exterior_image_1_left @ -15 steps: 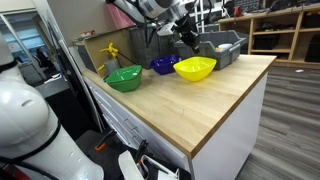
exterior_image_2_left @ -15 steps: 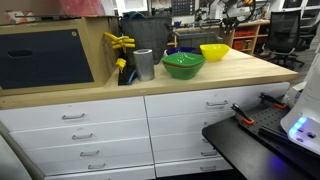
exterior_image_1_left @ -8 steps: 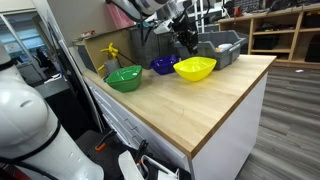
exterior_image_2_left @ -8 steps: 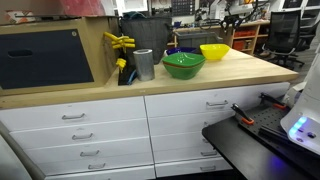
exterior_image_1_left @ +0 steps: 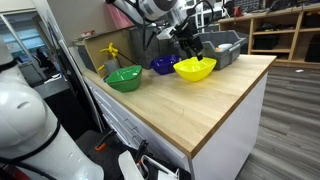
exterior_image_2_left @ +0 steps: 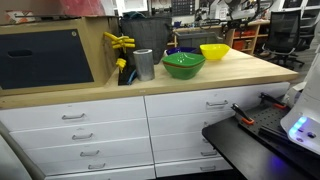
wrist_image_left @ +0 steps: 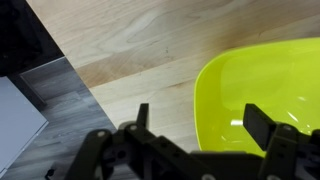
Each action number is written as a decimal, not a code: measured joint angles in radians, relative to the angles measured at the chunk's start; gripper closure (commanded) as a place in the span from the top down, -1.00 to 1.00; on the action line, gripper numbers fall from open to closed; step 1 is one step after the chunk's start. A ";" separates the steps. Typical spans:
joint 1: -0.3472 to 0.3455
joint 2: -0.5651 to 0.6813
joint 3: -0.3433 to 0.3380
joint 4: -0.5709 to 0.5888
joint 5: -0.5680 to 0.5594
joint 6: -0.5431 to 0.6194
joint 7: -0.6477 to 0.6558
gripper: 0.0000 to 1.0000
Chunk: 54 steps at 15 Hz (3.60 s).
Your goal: Put the yellow bowl in the green bowl
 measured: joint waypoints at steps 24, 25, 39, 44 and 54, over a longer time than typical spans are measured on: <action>0.012 0.135 -0.007 0.006 0.034 0.123 0.308 -1.00; 0.013 0.135 -0.007 0.007 0.039 0.123 0.308 -1.00; 0.031 0.084 0.000 0.001 0.058 0.103 0.249 -0.97; 0.030 0.007 0.000 -0.029 0.040 0.046 0.199 -0.97; 0.024 -0.130 0.021 -0.053 0.006 -0.065 0.130 -0.97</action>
